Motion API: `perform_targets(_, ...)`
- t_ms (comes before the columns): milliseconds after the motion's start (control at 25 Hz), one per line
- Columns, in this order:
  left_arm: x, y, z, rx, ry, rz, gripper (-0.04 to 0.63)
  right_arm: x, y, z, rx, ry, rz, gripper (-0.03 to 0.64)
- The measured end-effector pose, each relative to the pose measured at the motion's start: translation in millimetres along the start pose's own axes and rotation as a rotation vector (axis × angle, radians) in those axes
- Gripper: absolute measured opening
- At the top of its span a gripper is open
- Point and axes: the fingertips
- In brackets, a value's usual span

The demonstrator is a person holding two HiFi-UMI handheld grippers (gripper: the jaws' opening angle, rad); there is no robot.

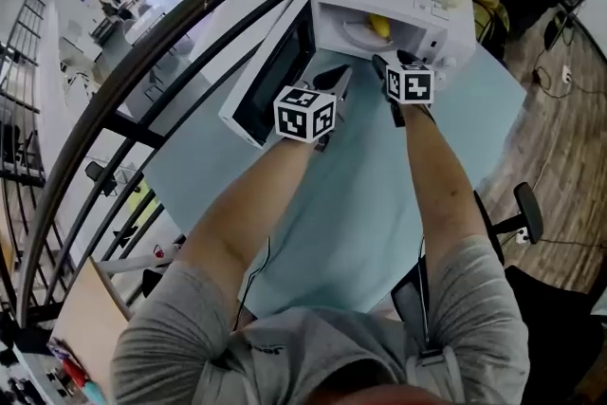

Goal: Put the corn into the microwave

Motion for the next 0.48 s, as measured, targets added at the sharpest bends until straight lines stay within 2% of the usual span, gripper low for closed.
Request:
perform_targets(320,29.9,4.2,-57.8,-0.017,-0.023,0.034,0.018,-40.6,21.4,-63.8,0.01,-0.023,0.005,0.2)
perform_targets(480,46.0,6.0,-93.6,-0.025,-0.033,0.056,0.018,-59.0,37.2,-101.1,0.011,-0.015,0.026,0.131)
Point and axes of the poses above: the fingertips, and each gripper's own axes: z forward along the fingers, x to its right, y out of its underside, and after that the axes turned 11 degrees about -x, right-handed
